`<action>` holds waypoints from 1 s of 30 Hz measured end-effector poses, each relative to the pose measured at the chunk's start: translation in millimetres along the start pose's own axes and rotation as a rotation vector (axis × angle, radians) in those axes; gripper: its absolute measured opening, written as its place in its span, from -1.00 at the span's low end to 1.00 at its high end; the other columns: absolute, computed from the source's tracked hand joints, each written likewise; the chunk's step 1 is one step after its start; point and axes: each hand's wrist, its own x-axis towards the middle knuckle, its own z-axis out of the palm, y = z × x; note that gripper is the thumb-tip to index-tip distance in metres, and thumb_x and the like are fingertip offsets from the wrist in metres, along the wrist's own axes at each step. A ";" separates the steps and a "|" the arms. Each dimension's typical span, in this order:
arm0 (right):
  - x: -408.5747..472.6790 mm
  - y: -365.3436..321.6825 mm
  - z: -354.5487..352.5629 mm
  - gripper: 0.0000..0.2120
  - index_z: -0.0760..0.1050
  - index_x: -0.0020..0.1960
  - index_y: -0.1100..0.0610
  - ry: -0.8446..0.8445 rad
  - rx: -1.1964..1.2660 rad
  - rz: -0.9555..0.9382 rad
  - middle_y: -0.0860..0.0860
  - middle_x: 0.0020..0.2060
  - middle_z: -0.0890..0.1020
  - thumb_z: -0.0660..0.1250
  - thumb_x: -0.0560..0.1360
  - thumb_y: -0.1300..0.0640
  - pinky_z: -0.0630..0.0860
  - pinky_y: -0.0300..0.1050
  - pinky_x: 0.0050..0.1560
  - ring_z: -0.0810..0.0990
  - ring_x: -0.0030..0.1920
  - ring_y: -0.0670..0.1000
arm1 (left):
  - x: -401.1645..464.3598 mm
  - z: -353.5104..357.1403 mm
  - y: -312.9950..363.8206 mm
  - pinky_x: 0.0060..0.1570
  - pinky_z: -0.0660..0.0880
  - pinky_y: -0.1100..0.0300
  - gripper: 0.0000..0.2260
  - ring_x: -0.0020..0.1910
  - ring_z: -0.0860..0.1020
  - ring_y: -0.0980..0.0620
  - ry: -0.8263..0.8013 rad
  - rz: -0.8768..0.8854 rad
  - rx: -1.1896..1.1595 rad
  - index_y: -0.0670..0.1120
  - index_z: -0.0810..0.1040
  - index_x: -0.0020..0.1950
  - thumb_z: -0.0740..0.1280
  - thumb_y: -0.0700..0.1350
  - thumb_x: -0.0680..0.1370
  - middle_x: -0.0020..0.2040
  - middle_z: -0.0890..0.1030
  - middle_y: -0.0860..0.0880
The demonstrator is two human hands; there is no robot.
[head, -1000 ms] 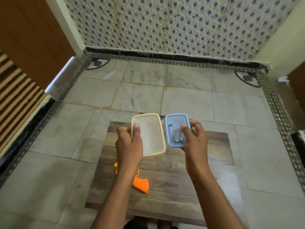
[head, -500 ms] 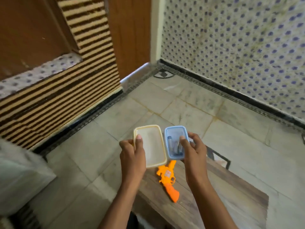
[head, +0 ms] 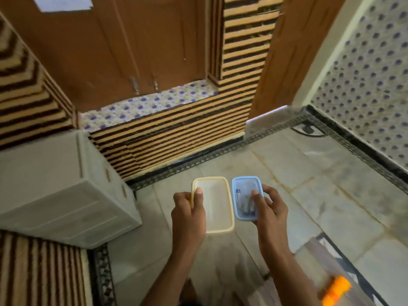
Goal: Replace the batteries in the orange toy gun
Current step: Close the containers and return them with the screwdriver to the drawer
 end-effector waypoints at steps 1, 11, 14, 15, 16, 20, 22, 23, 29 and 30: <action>6.7 -4.2 21.6 -0.87 0.58 0.17 -0.08 -0.017 0.003 -0.001 -0.07 -0.04 0.75 0.28 0.68 0.03 0.72 0.12 -0.02 0.75 -0.03 0.05 | 18.1 -13.3 3.2 -0.49 0.39 0.48 -0.71 -0.19 0.56 0.11 0.021 0.011 0.006 -0.04 0.40 0.16 0.16 0.17 0.68 -0.06 0.56 0.03; 86.2 -27.8 245.4 -0.87 0.53 0.16 -0.04 -0.361 0.020 0.007 -0.03 -0.10 0.74 0.31 0.66 0.14 0.71 0.22 -0.01 0.75 -0.06 0.05 | 183.6 -125.8 -0.6 -0.34 0.36 0.30 -0.74 -0.19 0.54 0.13 0.320 -0.099 -0.151 -0.08 0.48 0.07 0.17 0.10 0.71 -0.14 0.56 0.01; 118.2 -28.2 312.3 -0.87 0.56 0.19 0.04 -0.498 -0.014 -0.025 0.02 -0.05 0.74 0.31 0.66 0.15 0.70 0.25 0.00 0.74 -0.04 0.07 | 236.9 -150.5 -8.7 -0.26 0.41 0.19 -0.72 -0.15 0.53 0.11 0.443 -0.153 -0.177 -0.09 0.48 0.09 0.17 0.12 0.70 -0.12 0.55 0.02; 127.7 -29.0 330.5 -0.88 0.57 0.17 0.04 -0.536 -0.032 -0.038 0.03 -0.04 0.74 0.31 0.66 0.15 0.70 0.27 0.00 0.74 -0.03 0.08 | 251.1 -156.5 -10.4 -0.24 0.42 0.16 -0.72 -0.15 0.53 0.11 0.481 -0.166 -0.177 -0.08 0.47 0.10 0.17 0.12 0.70 -0.11 0.55 0.02; 137.5 -29.5 347.6 -0.89 0.57 0.16 0.03 -0.571 -0.054 -0.055 0.04 -0.04 0.73 0.31 0.67 0.14 0.69 0.30 -0.01 0.74 -0.03 0.09 | 264.3 -161.6 -11.7 -0.24 0.42 0.16 -0.73 -0.16 0.52 0.12 0.522 -0.176 -0.172 -0.07 0.47 0.10 0.17 0.12 0.70 -0.11 0.54 0.01; 178.6 -32.4 425.6 -0.84 0.57 0.22 0.02 -0.756 -0.138 -0.054 0.06 0.00 0.74 0.33 0.66 0.15 0.69 0.25 -0.01 0.74 -0.01 0.09 | 316.8 -181.8 -11.0 -0.14 0.39 0.14 -0.81 -0.16 0.48 0.10 0.723 -0.288 -0.253 -0.04 0.41 0.09 0.18 0.07 0.71 -0.13 0.48 0.10; 196.2 -38.2 471.1 -0.84 0.58 0.21 0.00 -0.870 -0.163 -0.043 0.05 0.01 0.74 0.36 0.65 0.14 0.70 0.20 -0.03 0.74 -0.01 0.10 | 343.5 -190.7 -14.7 -0.02 0.37 0.13 -0.83 -0.07 0.48 0.00 0.849 -0.353 -0.330 -0.04 0.40 0.11 0.19 0.05 0.71 -0.06 0.48 0.04; 201.9 -39.7 494.3 -0.84 0.59 0.20 -0.02 -0.917 -0.173 -0.034 0.05 0.01 0.74 0.37 0.64 0.14 0.70 0.19 -0.04 0.74 -0.01 0.10 | 356.4 -197.0 -17.3 -0.02 0.36 0.12 -0.83 -0.03 0.47 -0.03 0.900 -0.381 -0.371 -0.04 0.40 0.11 0.19 0.05 0.71 -0.02 0.49 0.01; 208.4 -29.7 604.3 -0.82 0.57 0.24 0.11 -1.161 -0.241 0.007 0.11 0.04 0.71 0.36 0.64 0.16 0.67 0.07 -0.08 0.73 -0.02 0.10 | 402.7 -235.2 -57.2 -0.07 0.40 0.09 -0.74 -0.03 0.52 -0.10 1.104 -0.500 -0.444 -0.14 0.46 0.17 0.20 0.06 0.71 -0.04 0.53 -0.07; 207.1 -25.0 620.6 -0.81 0.57 0.24 0.13 -1.203 -0.261 -0.012 0.12 0.04 0.71 0.36 0.64 0.16 0.67 0.08 -0.09 0.72 -0.02 0.11 | 408.0 -242.2 -64.5 -0.10 0.41 0.09 -0.74 -0.05 0.53 -0.12 1.121 -0.514 -0.456 -0.14 0.45 0.17 0.20 0.05 0.71 -0.08 0.52 -0.07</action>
